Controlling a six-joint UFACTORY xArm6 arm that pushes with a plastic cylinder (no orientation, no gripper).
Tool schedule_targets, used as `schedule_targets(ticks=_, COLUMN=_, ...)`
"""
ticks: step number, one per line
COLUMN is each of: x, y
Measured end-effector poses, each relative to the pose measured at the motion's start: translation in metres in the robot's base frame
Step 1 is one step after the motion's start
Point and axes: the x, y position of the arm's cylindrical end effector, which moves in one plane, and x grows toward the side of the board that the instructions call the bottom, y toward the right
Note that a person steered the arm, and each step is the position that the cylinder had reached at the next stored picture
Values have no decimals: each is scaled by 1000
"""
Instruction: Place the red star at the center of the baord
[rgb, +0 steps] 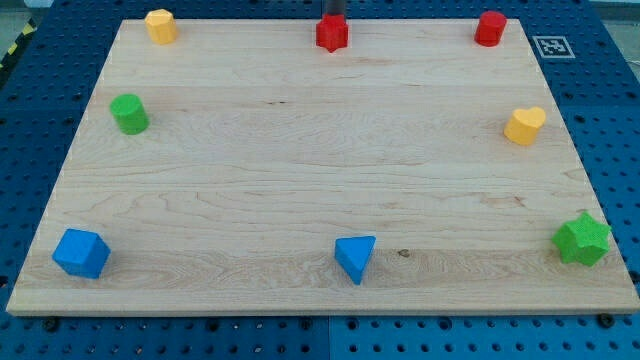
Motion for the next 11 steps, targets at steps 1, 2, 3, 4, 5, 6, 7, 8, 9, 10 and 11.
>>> schedule_targets(ticks=1, x=16, y=-7)
schedule_targets(ticks=2, x=26, y=-26)
schedule_targets(ticks=3, x=26, y=-27)
schedule_targets(ticks=4, x=28, y=-27)
schedule_targets(ticks=5, x=63, y=-7)
schedule_targets(ticks=6, x=110, y=35)
schedule_targets(ticks=7, x=137, y=52)
schedule_targets(ticks=8, x=123, y=28)
schedule_targets(ticks=9, x=109, y=-16)
schedule_targets(ticks=10, x=122, y=-15)
schedule_targets(ticks=11, x=139, y=-11)
